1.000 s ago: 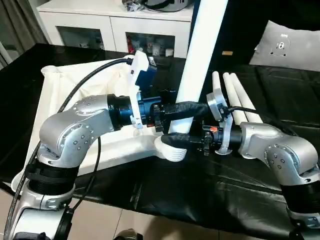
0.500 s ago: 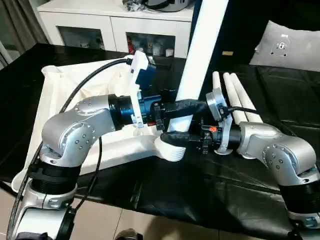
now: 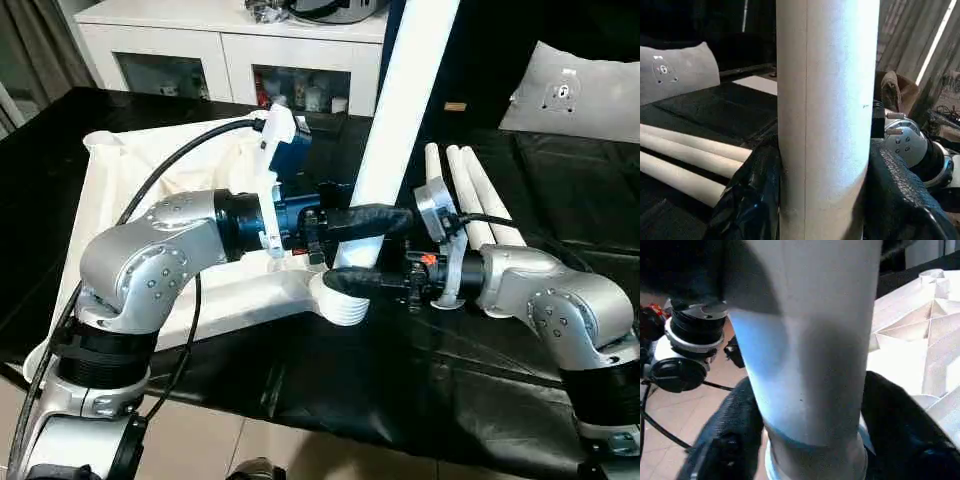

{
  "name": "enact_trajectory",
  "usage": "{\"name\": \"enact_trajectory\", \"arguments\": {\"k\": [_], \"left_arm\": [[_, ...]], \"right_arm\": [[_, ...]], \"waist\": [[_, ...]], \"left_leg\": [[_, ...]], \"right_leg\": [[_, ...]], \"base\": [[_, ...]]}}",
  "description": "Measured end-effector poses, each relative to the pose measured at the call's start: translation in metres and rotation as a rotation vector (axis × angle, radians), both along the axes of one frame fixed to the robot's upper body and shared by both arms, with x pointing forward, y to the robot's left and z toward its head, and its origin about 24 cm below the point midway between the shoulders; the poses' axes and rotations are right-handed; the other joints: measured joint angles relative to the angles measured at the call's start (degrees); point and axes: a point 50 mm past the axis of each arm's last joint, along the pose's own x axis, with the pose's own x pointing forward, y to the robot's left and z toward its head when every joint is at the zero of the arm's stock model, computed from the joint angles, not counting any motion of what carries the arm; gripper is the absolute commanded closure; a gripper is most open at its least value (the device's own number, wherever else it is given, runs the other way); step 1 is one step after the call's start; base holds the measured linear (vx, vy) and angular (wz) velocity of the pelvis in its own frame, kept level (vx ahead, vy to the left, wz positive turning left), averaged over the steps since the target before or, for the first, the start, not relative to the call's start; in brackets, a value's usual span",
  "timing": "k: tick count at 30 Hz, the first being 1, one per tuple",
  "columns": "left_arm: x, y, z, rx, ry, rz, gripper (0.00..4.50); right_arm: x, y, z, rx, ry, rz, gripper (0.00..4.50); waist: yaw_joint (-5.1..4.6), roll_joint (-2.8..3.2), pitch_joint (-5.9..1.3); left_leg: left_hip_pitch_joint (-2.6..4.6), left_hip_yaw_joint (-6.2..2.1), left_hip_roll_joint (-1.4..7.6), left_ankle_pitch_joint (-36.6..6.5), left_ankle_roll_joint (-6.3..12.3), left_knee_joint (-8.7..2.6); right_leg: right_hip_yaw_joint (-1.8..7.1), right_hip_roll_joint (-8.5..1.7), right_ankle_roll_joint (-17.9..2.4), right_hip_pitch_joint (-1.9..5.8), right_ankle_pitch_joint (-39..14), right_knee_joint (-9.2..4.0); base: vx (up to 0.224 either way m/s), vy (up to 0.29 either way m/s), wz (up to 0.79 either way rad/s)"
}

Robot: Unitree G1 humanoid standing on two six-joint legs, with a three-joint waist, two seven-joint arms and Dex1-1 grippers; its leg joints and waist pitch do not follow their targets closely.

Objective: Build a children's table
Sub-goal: Pick table leg

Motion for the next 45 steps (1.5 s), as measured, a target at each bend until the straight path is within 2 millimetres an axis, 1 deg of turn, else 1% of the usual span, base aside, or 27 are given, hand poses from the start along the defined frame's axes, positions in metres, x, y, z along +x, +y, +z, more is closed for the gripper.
{"name": "enact_trajectory", "arguments": {"k": [2,3,5,10,17,18,19,20,27,30,32,36,38,41,43,45], "left_arm": [[0.000,0.000,0.000,0.000,0.000,0.000,2.59],[0.000,0.000,0.000,-0.001,0.000,-0.001,2.59],[0.000,0.000,0.000,-0.003,0.002,-0.003,2.59],[0.000,-0.001,0.000,-0.004,0.009,-0.003,2.59],[0.000,-0.001,-0.001,-0.003,0.018,0.011,2.59],[0.000,-0.001,-0.001,-0.002,0.020,0.007,2.03],[0.000,-0.001,-0.001,-0.001,0.019,0.004,2.03],[0.000,-0.001,-0.001,0.000,0.018,0.002,1.89],[-0.002,-0.002,0.001,-0.002,0.020,0.003,1.89],[-0.003,-0.006,-0.003,-0.042,0.046,0.010,1.89],[-0.003,-0.007,-0.004,-0.049,0.053,0.017,1.89],[-0.003,-0.011,0.000,-0.110,0.060,0.025,1.85],[-0.004,-0.011,0.001,-0.112,0.056,0.021,1.50],[-0.006,-0.006,0.000,-0.090,0.039,0.031,1.34],[-0.007,-0.002,-0.002,-0.075,0.030,0.026,1.05],[-0.009,0.002,-0.005,-0.063,0.032,0.011,0.91]], "right_arm": [[-0.001,0.000,0.001,0.009,0.002,0.008,2.04],[-0.001,0.000,0.001,0.010,0.003,0.010,2.04],[-0.001,0.000,0.001,0.010,0.002,0.010,2.34],[-0.001,0.000,0.001,0.013,0.002,0.017,2.49],[-0.001,0.000,0.000,0.012,-0.002,0.013,2.54],[-0.001,0.000,0.000,0.013,-0.002,0.012,2.54],[-0.001,0.000,-0.001,0.015,-0.002,0.012,2.54],[-0.001,0.001,-0.001,0.016,-0.003,0.012,2.54],[-0.002,0.004,-0.002,0.027,-0.010,0.000,2.54],[-0.005,0.003,-0.006,0.036,-0.007,-0.014,2.55],[-0.006,0.003,-0.006,0.032,-0.010,-0.020,2.56],[-0.004,0.007,-0.006,0.036,-0.037,-0.048,2.59],[-0.006,0.012,-0.009,0.033,-0.030,-0.042,2.59],[-0.005,0.015,-0.011,0.014,-0.042,-0.059,2.59],[-0.006,0.017,-0.014,0.007,-0.050,-0.055,2.59],[-0.008,0.018,-0.018,0.006,-0.045,-0.054,2.59]], "waist": [[0.00,0.00,0.00],[0.01,0.00,0.00],[0.01,0.00,0.00],[0.01,0.00,0.00],[0.02,0.00,0.00],[0.03,0.00,0.00],[0.03,0.00,0.00],[0.03,0.00,0.00],[0.05,0.02,-0.01],[0.30,0.03,-0.02],[0.22,0.03,-0.02],[0.10,0.03,-0.02],[0.03,0.03,-0.02],[-0.01,0.03,-0.02],[-0.02,0.03,-0.01],[0.07,0.03,-0.01]], "left_leg": [[0.00,0.00,0.00,0.00,0.00,0.00],[0.00,0.00,0.00,0.00,0.00,0.01],[0.00,0.00,0.00,0.00,0.00,0.01],[0.00,0.00,0.00,0.00,0.01,0.02],[0.00,0.00,0.01,0.00,0.01,0.06],[0.00,0.00,0.01,0.00,0.01,0.07],[-0.01,0.00,0.01,0.00,0.01,0.07],[0.00,0.00,0.01,0.00,0.01,0.09],[0.00,0.00,0.02,0.00,0.01,0.17],[0.00,0.00,0.02,0.00,0.01,0.23],[-0.01,0.00,0.02,0.00,0.01,0.28],[0.04,0.00,0.04,0.01,-0.01,0.31],[0.06,0.00,0.04,0.02,-0.02,0.31],[0.07,0.00,0.05,0.03,-0.04,0.31],[0.06,0.00,0.06,0.03,-0.04,0.31],[0.04,0.00,0.05,0.03,-0.03,0.31]], "right_leg": [[0.00,0.00,0.00,0.00,0.00,0.00],[0.00,0.00,0.00,0.00,0.00,0.00],[0.00,0.00,0.00,0.00,0.00,0.00],[0.00,0.00,0.00,0.00,0.01,0.01],[0.00,0.00,-0.01,0.00,0.01,0.06],[0.00,0.00,-0.01,0.00,0.01,0.07],[0.00,0.00,-0.01,0.00,0.01,0.07],[0.00,0.00,-0.01,0.00,0.01,0.08],[0.00,-0.01,-0.01,-0.01,0.01,0.20],[-0.01,-0.04,-0.01,0.02,0.01,0.20],[0.00,-0.04,-0.01,0.01,0.01,0.26],[0.00,-0.04,-0.01,0.00,0.01,0.39],[0.00,-0.03,-0.01,-0.02,0.01,0.44],[0.02,-0.02,0.00,-0.02,0.01,0.45],[0.01,-0.02,0.01,-0.04,0.00,0.45],[0.01,-0.02,0.01,-0.05,0.00,0.43]], "base": [[0.000,0.000,0.00],[0.000,0.000,0.00],[0.000,0.000,0.00],[0.000,0.000,0.00],[0.000,0.000,0.00],[0.000,0.000,0.00],[0.000,0.000,0.00],[0.000,0.000,0.00],[0.000,0.000,0.00],[0.000,0.000,0.00],[0.000,0.000,0.00],[0.000,0.000,0.00],[0.000,0.000,0.00],[0.000,0.000,0.00],[0.000,0.000,0.00],[0.000,0.000,0.00]]}}
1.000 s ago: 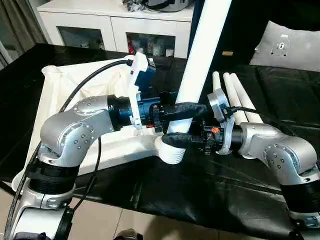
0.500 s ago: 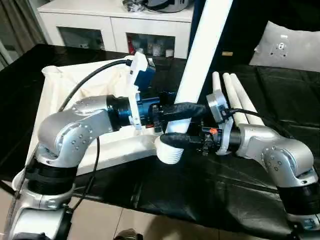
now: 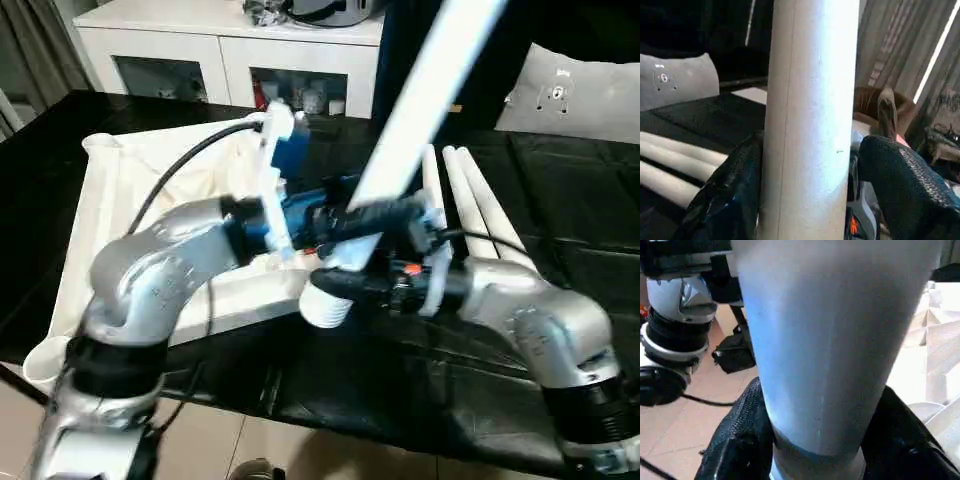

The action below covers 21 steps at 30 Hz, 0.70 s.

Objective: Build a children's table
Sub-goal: Pick table leg

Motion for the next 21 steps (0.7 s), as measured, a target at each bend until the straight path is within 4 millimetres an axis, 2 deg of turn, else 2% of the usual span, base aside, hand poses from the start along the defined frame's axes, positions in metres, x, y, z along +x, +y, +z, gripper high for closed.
{"name": "enact_trajectory", "arguments": {"k": [5,11,15,18,21], "left_arm": [[-0.004,0.008,-0.008,-0.037,0.036,-0.023,0.90],[-0.007,0.012,0.003,-0.350,0.119,-0.058,0.90],[-0.008,0.012,0.017,-0.518,0.088,-0.047,0.90],[0.000,0.019,0.020,-0.562,0.077,0.080,0.90],[0.014,0.028,0.017,-0.519,0.088,0.280,0.90]], "right_arm": [[-0.004,0.003,-0.006,-0.011,0.001,0.018,2.59],[-0.007,0.005,0.001,0.071,-0.030,0.019,2.59],[-0.004,-0.003,-0.011,0.079,0.043,-0.056,2.59],[-0.004,-0.001,-0.013,0.101,0.055,-0.093,2.59],[0.000,0.000,-0.011,0.104,0.020,-0.171,2.59]], "waist": [[0.03,0.00,0.00],[0.08,0.00,0.00],[0.06,-0.02,-0.01],[-0.18,-0.02,-0.01],[-0.31,-0.01,-0.01]], "left_leg": [[-0.01,0.01,-0.01,0.00,0.00,0.01],[-0.01,0.04,0.00,0.00,0.00,0.05],[-0.02,0.04,0.00,0.00,0.01,0.10],[-0.01,0.04,0.04,0.00,0.00,0.09],[0.01,0.04,0.07,0.00,0.00,0.08]], "right_leg": [[0.01,-0.02,0.00,0.00,0.00,-0.01],[0.01,-0.02,-0.01,0.00,0.01,0.03],[0.02,-0.03,-0.01,0.03,0.01,0.02],[0.01,0.00,0.00,0.01,0.00,0.04],[0.01,0.03,0.03,0.01,-0.01,0.04]], "base": [[0.000,0.000,0.00],[0.000,0.000,0.00],[0.000,0.000,0.00],[0.000,0.000,0.00],[0.000,0.000,0.00]]}}
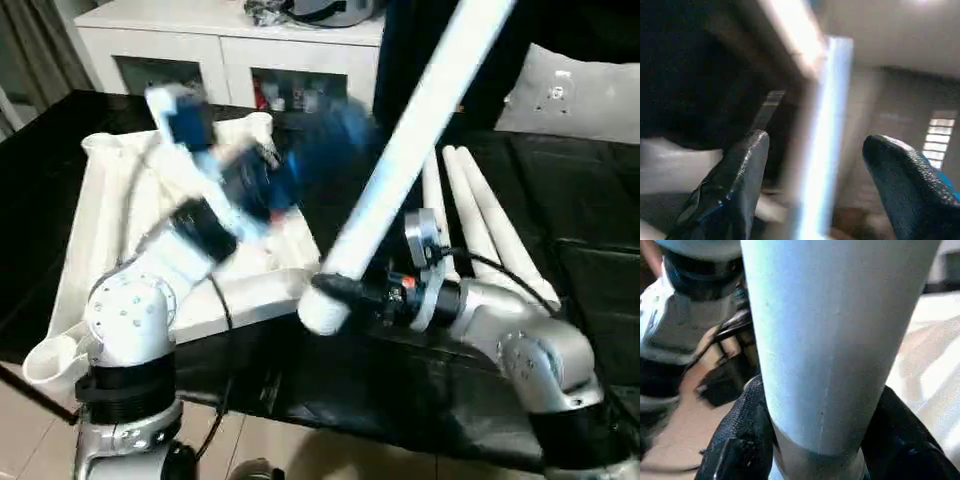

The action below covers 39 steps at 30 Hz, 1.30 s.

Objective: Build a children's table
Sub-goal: Pick table leg

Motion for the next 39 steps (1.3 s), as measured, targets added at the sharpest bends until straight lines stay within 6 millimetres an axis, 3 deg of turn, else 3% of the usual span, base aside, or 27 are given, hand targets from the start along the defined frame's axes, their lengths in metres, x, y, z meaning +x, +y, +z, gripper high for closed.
{"name": "enact_trajectory", "arguments": {"k": [2,5,9,16,22,25,29,31,33,35,38,39], "left_arm": [[0.008,0.006,-0.006,0.068,0.057,0.110,0.90],[0.018,0.011,-0.021,0.340,0.106,0.264,0.90],[0.013,-0.010,-0.031,0.487,0.097,0.228,0.90],[0.002,-0.021,-0.024,0.535,0.022,0.221,0.90],[0.002,-0.017,-0.034,0.527,0.039,0.288,0.90],[0.003,-0.007,-0.046,0.552,0.087,0.385,0.90],[-0.003,0.044,-0.079,0.676,0.224,0.630,0.90],[-0.012,0.056,-0.090,0.735,0.255,0.683,0.90],[-0.021,0.061,-0.100,0.764,0.294,0.723,0.90],[-0.025,0.062,-0.104,0.747,0.327,0.778,0.90],[-0.026,0.060,-0.100,0.707,0.313,0.816,0.90],[-0.027,0.059,-0.099,0.699,0.301,0.822,0.90]], "right_arm": [[0.004,-0.001,0.000,-0.045,-0.021,-0.063,2.59],[0.006,0.001,-0.004,-0.113,-0.053,-0.105,2.59],[0.005,0.011,-0.007,-0.170,-0.079,-0.112,2.59],[0.008,0.013,-0.006,-0.197,-0.145,-0.165,2.59],[0.013,0.017,-0.011,-0.205,-0.145,-0.251,2.59],[0.018,0.014,-0.006,-0.184,-0.163,-0.373,2.59],[0.014,-0.002,-0.009,-0.193,-0.063,-0.550,2.59],[0.011,-0.009,-0.018,-0.208,-0.004,-0.630,2.59],[0.005,-0.014,-0.027,-0.231,0.043,-0.682,2.59],[-0.003,-0.016,-0.030,-0.252,0.038,-0.700,2.59],[-0.007,-0.022,-0.017,-0.274,-0.061,-0.753,2.59],[-0.009,-0.025,-0.012,-0.242,-0.076,-0.762,2.59]], "waist": [[0.04,0.00,0.00],[0.09,-0.01,0.00],[0.44,-0.01,0.00],[0.05,0.00,0.00],[-0.15,0.01,0.01],[-0.27,0.14,-0.02],[-1.10,0.22,-0.06],[-1.21,0.31,-0.09],[-1.12,0.44,-0.04],[-1.02,0.98,0.06],[-1.15,1.79,0.10],[-1.13,1.70,0.08]], "left_leg": [[0.00,0.00,0.00,0.00,0.00,-0.01],[-0.05,-0.01,0.00,0.00,0.00,-0.03],[-0.29,0.00,-0.04,-0.02,0.02,-0.03],[-0.32,0.01,0.00,-0.01,0.00,-0.04],[-0.29,0.01,-0.01,0.00,-0.01,-0.04],[-0.30,0.01,-0.02,0.00,-0.01,-0.04],[-0.28,-0.01,0.00,0.00,-0.03,-0.21],[-0.26,-0.01,-0.01,0.00,-0.03,-0.27],[-0.29,-0.01,-0.03,-0.01,-0.03,-0.29],[-0.32,-0.04,-0.03,-0.01,-0.03,-0.28],[-0.29,-0.01,-0.15,-0.01,-0.02,-0.28],[-0.23,0.06,-0.20,-0.01,0.00,-0.36]], "right_leg": [[0.00,0.00,0.02,0.00,-0.01,-0.01],[0.01,0.00,0.06,-0.04,-0.01,-0.05],[0.01,-0.05,0.08,-0.16,0.00,-0.14],[0.00,-0.02,0.06,-0.30,0.02,-0.04],[0.02,-0.02,0.06,-0.28,0.05,-0.04],[0.03,-0.02,0.07,-0.29,0.05,-0.05],[0.01,0.02,0.10,-0.30,0.03,-0.14],[0.01,0.02,0.10,-0.29,0.03,-0.23],[0.02,0.01,0.10,-0.27,0.03,-0.31],[-0.01,0.01,0.19,-0.19,0.12,-0.48],[0.15,-0.05,0.46,-0.17,0.20,-0.59],[0.25,-0.10,0.53,-0.14,0.19,-0.59]], "base": [[0.000,0.000,0.00],[0.000,0.000,0.00],[0.000,0.000,0.00],[0.000,0.000,0.00],[0.000,0.000,0.00],[0.000,0.000,0.00],[0.000,0.000,0.00],[0.000,0.000,0.00],[0.000,0.000,0.00],[0.000,0.000,0.00],[0.000,0.000,0.00],[0.000,0.000,0.00]]}}
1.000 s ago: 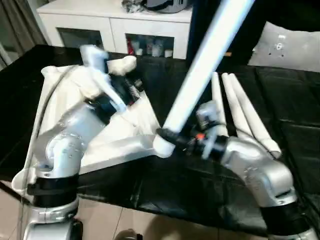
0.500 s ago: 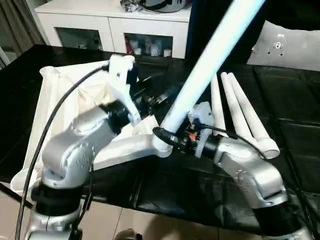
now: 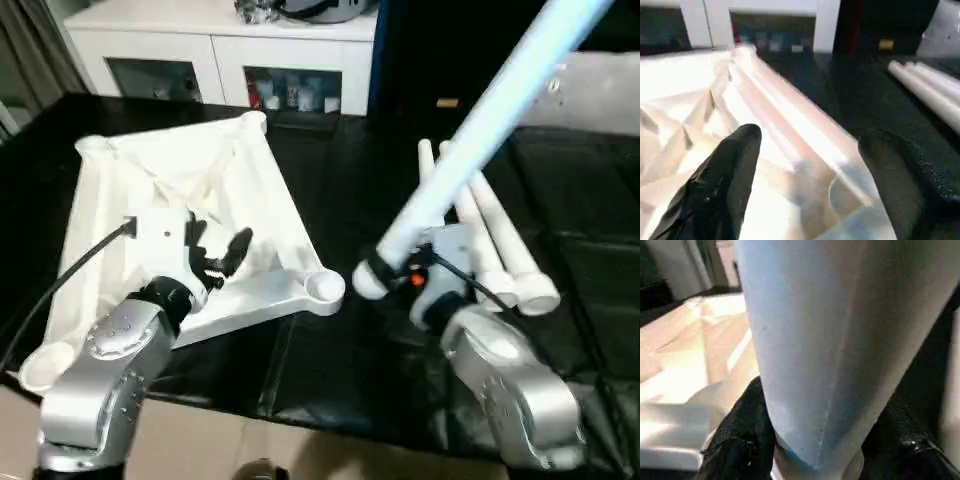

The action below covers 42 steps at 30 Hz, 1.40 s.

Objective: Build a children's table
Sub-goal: Pick table leg

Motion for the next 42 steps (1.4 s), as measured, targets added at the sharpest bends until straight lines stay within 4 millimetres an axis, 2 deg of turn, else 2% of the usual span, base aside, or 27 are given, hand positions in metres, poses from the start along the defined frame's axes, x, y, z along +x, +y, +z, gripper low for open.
{"name": "enact_trajectory", "arguments": {"k": [3,5,6,7,10,11,12,13,14,15,16,17,18,19,20,21,22,23,24,25,27,28,30,32,35,39,42], "left_arm": [[-0.003,-0.004,-0.006,0.019,0.012,-0.012,0.90],[-0.003,-0.011,-0.009,0.012,0.017,-0.026,0.90],[-0.003,-0.012,-0.009,0.012,0.016,-0.021,0.90],[-0.003,-0.013,-0.009,0.017,0.015,-0.016,0.90],[-0.005,-0.012,-0.012,0.035,0.023,-0.004,0.90],[-0.007,-0.008,-0.016,0.038,0.040,0.016,0.90],[-0.008,-0.007,-0.017,0.041,0.045,0.025,0.90],[-0.008,-0.007,-0.017,0.044,0.044,0.026,0.90],[-0.008,-0.009,-0.017,0.047,0.041,0.019,0.90],[-0.008,-0.011,-0.017,0.049,0.036,0.009,0.90],[-0.008,-0.012,-0.017,0.044,0.036,0.009,0.90],[-0.009,-0.017,-0.019,0.033,0.041,-0.001,0.90],[-0.009,-0.021,-0.019,0.027,0.039,-0.012,0.90],[-0.010,-0.021,-0.020,0.027,0.044,-0.014,0.90],[-0.010,-0.022,-0.020,0.031,0.044,-0.016,0.90],[-0.009,-0.023,-0.018,0.032,0.035,-0.019,0.90],[-0.009,-0.025,-0.016,0.030,0.022,-0.025,0.90],[-0.009,-0.026,-0.014,0.031,0.013,-0.026,0.90],[-0.011,-0.023,-0.018,0.039,0.028,-0.019,0.90],[-0.013,-0.020,-0.021,0.059,0.044,-0.008,0.90],[-0.015,-0.015,-0.023,0.072,0.051,0.008,0.90],[-0.015,-0.015,-0.023,0.068,0.050,0.013,0.90],[-0.016,-0.015,-0.023,0.058,0.041,0.020,0.90],[-0.016,-0.018,-0.024,0.047,0.043,0.018,0.90],[-0.015,-0.022,-0.023,0.056,0.035,0.010,0.90],[-0.015,-0.023,-0.023,0.047,0.034,0.020,0.90],[-0.016,-0.026,-0.025,0.028,0.045,0.028,0.90]], "right_arm": [[-0.002,-0.009,0.013,0.092,-0.084,-0.080,2.59],[-0.001,-0.018,0.016,0.085,-0.104,-0.151,2.59],[-0.001,-0.020,0.013,0.089,-0.074,-0.158,2.59],[-0.002,-0.021,0.009,0.094,-0.038,-0.159,2.59],[-0.007,-0.020,-0.010,0.081,0.061,-0.160,2.59],[-0.008,-0.016,-0.014,0.073,0.077,-0.138,2.59],[-0.009,-0.012,-0.014,0.067,0.077,-0.119,2.59],[-0.009,-0.009,-0.014,0.055,0.076,-0.108,2.59],[-0.009,-0.009,-0.014,0.042,0.072,-0.102,2.59],[-0.009,-0.010,-0.013,0.034,0.067,-0.096,2.59],[-0.009,-0.010,-0.013,0.037,0.064,-0.088,2.59],[-0.010,-0.012,-0.014,0.039,0.075,-0.089,2.59],[-0.010,-0.015,-0.015,0.044,0.087,-0.095,2.59],[-0.010,-0.016,-0.015,0.048,0.094,-0.098,2.59],[-0.011,-0.018,-0.015,0.051,0.093,-0.101,2.59],[-0.011,-0.019,-0.013,0.055,0.084,-0.108,2.59],[-0.011,-0.021,-0.012,0.062,0.079,-0.120,2.59],[-0.011,-0.021,-0.012,0.082,0.081,-0.137,2.59],[-0.011,-0.019,-0.014,0.085,0.092,-0.149,2.59],[-0.011,-0.014,-0.015,0.087,0.096,-0.148,2.59],[-0.011,-0.009,-0.014,0.079,0.092,-0.124,2.59],[-0.011,-0.010,-0.013,0.069,0.085,-0.119,2.59],[-0.011,-0.012,-0.011,0.067,0.080,-0.124,2.59],[-0.011,-0.015,-0.011,0.066,0.089,-0.130,2.59],[-0.012,-0.017,-0.013,0.060,0.104,-0.130,2.59],[-0.012,-0.018,-0.014,0.048,0.114,-0.127,2.59],[-0.011,-0.022,-0.013,0.022,0.109,-0.131,2.59]], "waist": [[0.20,-0.08,-0.13],[0.90,0.42,-0.45],[1.11,0.80,-0.71],[1.19,0.74,-0.75],[0.85,0.92,-0.90],[-0.25,1.24,-0.83],[-0.85,1.17,-0.76],[-1.40,1.11,-0.75],[-1.65,0.74,-0.82],[-1.76,0.03,-0.86],[-1.93,-0.69,-0.87],[-1.70,-1.18,-0.63],[-1.85,-0.77,-0.88],[-2.27,-0.86,-0.84],[-2.73,-1.20,-0.63],[-3.41,-1.12,-0.67],[-3.92,-0.28,-0.71],[-5.05,0.60,-0.62],[-5.82,0.86,-0.41],[-6.20,1.30,-0.24],[-5.90,0.99,-0.30],[-5.79,0.78,-0.36],[-5.61,-0.23,-0.59],[-5.56,-0.59,-0.61],[-5.89,-1.08,-0.39],[-6.61,-0.85,-0.22],[-6.26,-2.18,-0.55]], "left_leg": [[-0.30,-0.10,-0.07,-0.15,0.32,0.43],[-1.16,-1.31,-0.16,-0.92,2.03,2.65],[-1.68,-2.14,-0.30,-1.42,2.82,3.36],[-1.83,-2.24,-0.70,-1.59,2.77,3.66],[-1.55,-1.20,-2.82,-1.83,4.29,3.22],[-1.42,-0.77,-3.88,-1.60,5.53,2.77],[-1.47,-0.26,-4.55,-1.49,6.38,2.66],[-1.47,0.14,-5.16,-1.32,7.06,2.53],[-1.46,0.79,-5.86,-1.04,7.62,2.18],[-1.54,1.84,-6.85,-0.71,8.15,1.78],[-1.66,2.87,-7.76,-0.51,8.29,1.44],[-2.67,2.07,-8.41,-1.48,7.81,3.95],[-4.46,-1.89,-8.80,-2.97,5.75,11.04],[-4.93,-5.30,-8.70,-4.08,3.17,15.93],[-4.05,-6.95,-7.39,-5.12,0.32,16.40],[-2.53,-7.38,-5.52,-5.92,-1.46,14.57],[0.38,-7.40,-2.50,-6.19,-1.05,8.24],[0.88,-5.95,-1.06,-5.56,-2.69,6.75],[1.02,-5.86,-1.29,-5.43,-1.87,6.30],[1.12,-5.93,-1.50,-5.33,-1.55,5.75],[1.36,-5.85,-1.95,-5.30,-1.48,4.87],[1.38,-5.72,-2.36,-5.30,-1.48,4.58],[1.39,-4.65,-3.12,-5.30,-1.49,3.92],[1.33,-3.71,-3.49,-5.30,-1.49,3.04],[1.27,-3.51,-3.38,-5.24,-1.60,2.18],[1.32,-4.43,-1.13,-3.33,-1.52,1.94],[1.42,-3.86,-0.39,-3.44,-1.81,1.60]], "right_leg": [[0.19,-0.21,0.17,0.07,-0.09,0.03],[0.39,-0.25,0.78,0.01,-0.10,0.16],[0.51,-0.41,1.19,0.02,-0.08,0.18],[0.61,-0.95,1.78,0.05,-0.07,0.21],[1.28,-2.75,2.15,0.11,-0.03,-0.73],[0.84,-3.26,0.62,-0.51,-0.98,0.39],[-0.41,-3.76,-0.26,-1.65,-2.02,3.94],[-1.69,-3.60,0.74,-2.36,-2.85,7.19],[-2.69,-3.09,1.88,-2.52,-3.50,8.75],[-3.41,-2.34,2.68,-2.07,-4.02,8.56],[-2.64,-1.87,-0.31,-1.34,-5.18,7.20],[-1.77,-2.76,0.58,-1.75,-4.72,6.82],[-0.99,-3.01,0.93,-1.85,-4.17,6.78],[-0.87,-3.91,1.62,-1.59,-3.64,6.47],[-0.90,-4.69,2.04,-1.36,-3.10,5.81],[-0.69,-5.35,2.66,-1.31,-2.49,5.35],[-0.76,-5.46,2.64,-0.99,-1.75,4.42],[-1.17,-5.71,2.55,-0.50,-1.49,3.67],[0.23,-4.74,1.36,-0.31,-1.85,2.51],[0.34,-4.51,-0.90,0.35,-2.50,1.91],[-0.96,-3.67,-1.75,2.39,-2.21,0.52],[-0.81,-3.50,-0.96,3.12,-1.44,-0.56],[0.09,-4.56,0.78,3.15,-0.56,-1.60],[0.57,-5.37,2.74,2.76,-1.45,-1.83],[0.69,-5.11,2.76,2.66,-1.46,-2.12],[-0.49,-3.21,0.83,2.79,-0.82,-1.35],[-1.19,-2.82,2.15,1.69,0.08,-0.66]], "base": [[0.000,0.000,0.00],[-0.003,0.028,-0.01],[-0.002,0.112,-0.02],[0.004,0.177,-0.01],[0.000,0.245,0.06],[-0.017,0.256,0.07],[-0.017,0.256,0.07],[-0.045,0.224,0.08],[-0.036,0.087,0.02],[-0.077,0.158,-0.07],[-0.104,0.134,-0.15],[-0.104,0.195,-0.29],[-0.062,0.125,-0.20],[-0.058,0.138,-0.24],[-0.058,0.076,-0.10],[-0.112,0.201,-0.09],[-0.097,0.270,0.06],[-0.204,0.358,0.24],[-0.150,0.233,0.23],[-0.143,0.222,0.21],[-0.062,0.223,0.06],[-0.052,0.153,0.12],[-0.052,0.096,0.14],[-0.023,0.025,0.03],[0.000,0.000,0.00],[-0.014,-0.069,0.02],[0.005,-0.184,-0.02]]}}
